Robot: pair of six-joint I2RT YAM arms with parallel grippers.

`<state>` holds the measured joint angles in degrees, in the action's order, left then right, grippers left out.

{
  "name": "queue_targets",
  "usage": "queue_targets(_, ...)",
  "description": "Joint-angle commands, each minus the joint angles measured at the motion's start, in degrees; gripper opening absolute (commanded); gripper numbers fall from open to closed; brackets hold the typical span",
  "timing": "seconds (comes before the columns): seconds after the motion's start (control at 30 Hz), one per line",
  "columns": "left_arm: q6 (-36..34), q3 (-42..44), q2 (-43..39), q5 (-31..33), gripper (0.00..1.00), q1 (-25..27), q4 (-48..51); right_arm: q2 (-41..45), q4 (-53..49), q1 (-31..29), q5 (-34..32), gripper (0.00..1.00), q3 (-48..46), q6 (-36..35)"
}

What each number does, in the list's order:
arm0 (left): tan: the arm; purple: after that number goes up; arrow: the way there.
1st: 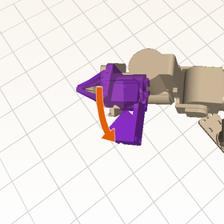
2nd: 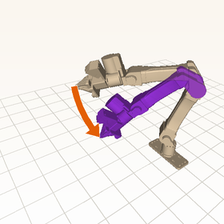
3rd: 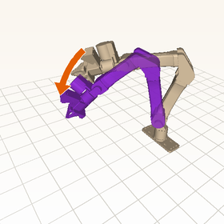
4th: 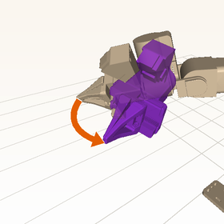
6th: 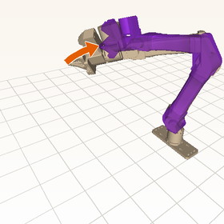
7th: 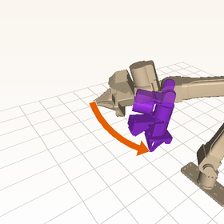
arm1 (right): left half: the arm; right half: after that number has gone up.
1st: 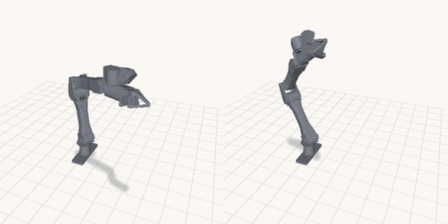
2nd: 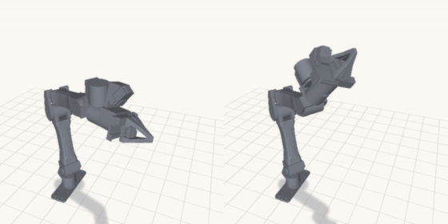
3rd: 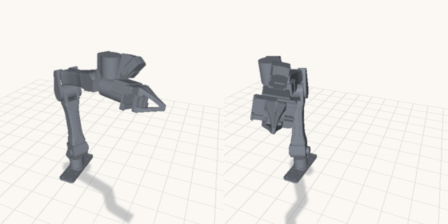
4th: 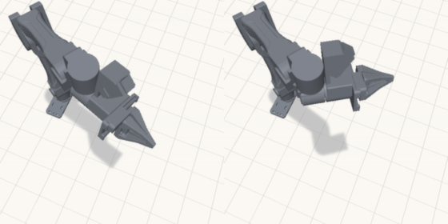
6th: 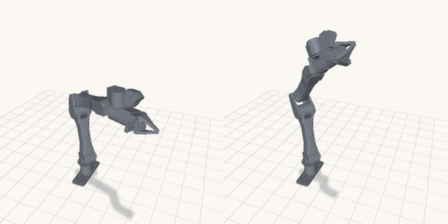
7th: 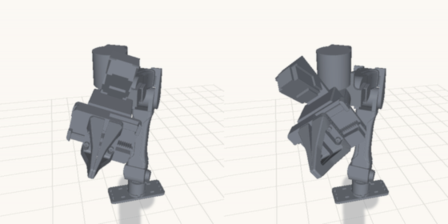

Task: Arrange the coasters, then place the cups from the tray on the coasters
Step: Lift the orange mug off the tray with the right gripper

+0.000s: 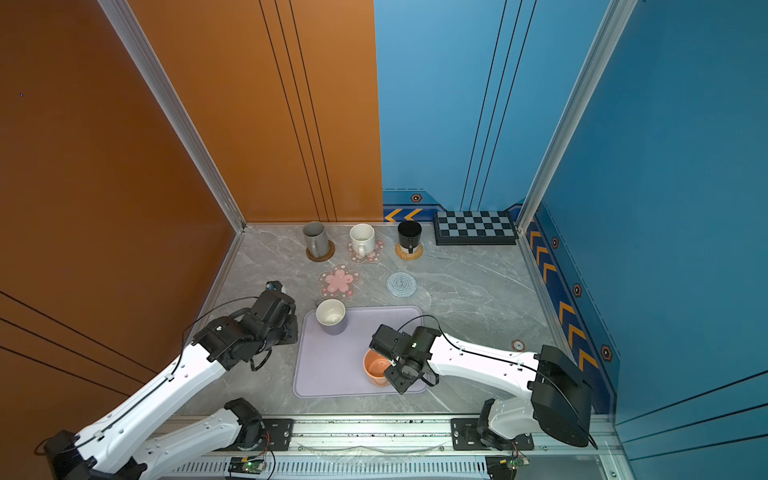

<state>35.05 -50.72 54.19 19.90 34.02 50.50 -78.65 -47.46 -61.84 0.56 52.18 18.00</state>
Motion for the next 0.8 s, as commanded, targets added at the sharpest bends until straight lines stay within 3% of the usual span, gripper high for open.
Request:
queue_targets(0.0,0.74,0.71,-0.52,0.40,0.27,-0.45,0.83,-0.28,2.11,-0.26,0.59,0.52,-0.22,1.33)
queue_targets(0.77,0.31,0.93,-1.90,0.15,0.27,-0.87,0.83,-3.43,8.53,-0.71,0.66,0.22,-1.81,4.02)
